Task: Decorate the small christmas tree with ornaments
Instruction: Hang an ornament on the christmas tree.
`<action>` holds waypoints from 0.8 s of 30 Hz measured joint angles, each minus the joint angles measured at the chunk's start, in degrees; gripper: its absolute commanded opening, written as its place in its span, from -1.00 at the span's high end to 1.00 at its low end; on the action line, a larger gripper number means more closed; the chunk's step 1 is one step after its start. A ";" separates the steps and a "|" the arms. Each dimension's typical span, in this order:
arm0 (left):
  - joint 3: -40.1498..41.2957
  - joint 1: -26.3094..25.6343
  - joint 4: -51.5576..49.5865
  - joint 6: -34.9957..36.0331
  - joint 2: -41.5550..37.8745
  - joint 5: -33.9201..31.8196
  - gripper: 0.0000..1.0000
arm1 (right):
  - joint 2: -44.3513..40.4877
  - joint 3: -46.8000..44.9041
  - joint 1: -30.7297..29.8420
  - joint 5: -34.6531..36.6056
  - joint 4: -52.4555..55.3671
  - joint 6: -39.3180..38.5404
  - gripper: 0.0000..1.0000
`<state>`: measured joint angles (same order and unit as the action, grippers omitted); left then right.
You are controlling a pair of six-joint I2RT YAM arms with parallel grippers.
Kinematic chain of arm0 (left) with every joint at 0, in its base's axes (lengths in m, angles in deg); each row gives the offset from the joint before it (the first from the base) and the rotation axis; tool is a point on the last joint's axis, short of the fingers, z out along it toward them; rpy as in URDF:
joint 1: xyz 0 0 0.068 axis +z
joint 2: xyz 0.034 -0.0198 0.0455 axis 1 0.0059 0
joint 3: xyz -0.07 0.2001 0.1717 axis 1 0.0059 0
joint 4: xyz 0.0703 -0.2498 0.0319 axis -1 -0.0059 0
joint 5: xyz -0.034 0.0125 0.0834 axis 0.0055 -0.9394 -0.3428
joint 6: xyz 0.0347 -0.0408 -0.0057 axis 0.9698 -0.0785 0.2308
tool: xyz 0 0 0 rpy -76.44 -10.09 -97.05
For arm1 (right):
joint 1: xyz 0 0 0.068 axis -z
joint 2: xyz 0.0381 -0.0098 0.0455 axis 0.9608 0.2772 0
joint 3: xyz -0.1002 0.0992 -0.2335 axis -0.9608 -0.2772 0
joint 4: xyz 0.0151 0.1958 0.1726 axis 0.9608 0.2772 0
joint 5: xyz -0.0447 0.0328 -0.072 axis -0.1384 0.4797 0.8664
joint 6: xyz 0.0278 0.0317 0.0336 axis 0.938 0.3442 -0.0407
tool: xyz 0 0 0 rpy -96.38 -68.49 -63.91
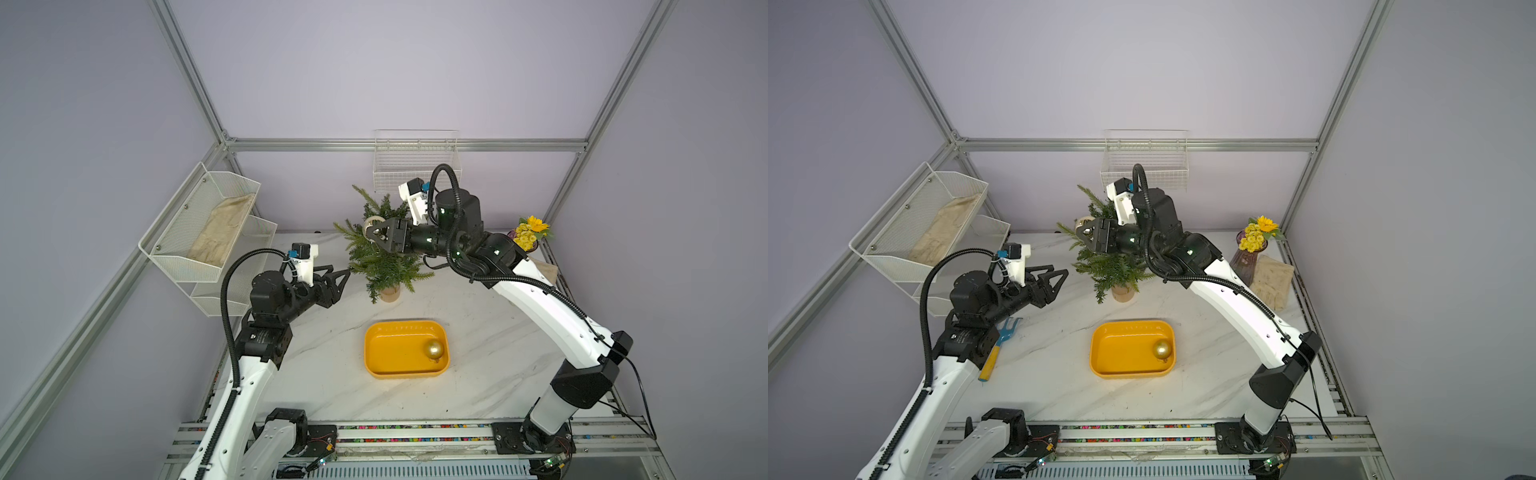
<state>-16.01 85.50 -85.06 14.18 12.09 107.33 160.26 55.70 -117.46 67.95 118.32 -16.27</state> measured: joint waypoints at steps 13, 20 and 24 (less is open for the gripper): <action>-10.05 -1.75 6.60 -0.15 10.54 2.38 -0.19 | 7.74 10.56 4.90 -0.17 -0.13 -0.39 0.03; -13.18 -3.85 8.35 -0.17 15.28 2.29 -0.18 | 9.55 12.57 5.51 -1.99 -0.13 -0.37 0.03; -14.58 -4.68 8.61 -0.17 17.38 2.29 -0.15 | 9.84 12.57 5.53 -2.60 -0.15 -0.37 0.03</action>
<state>-30.59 80.82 -76.44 14.00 29.46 109.62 170.10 68.26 -111.93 65.35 118.16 -16.64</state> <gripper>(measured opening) 0.585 0.565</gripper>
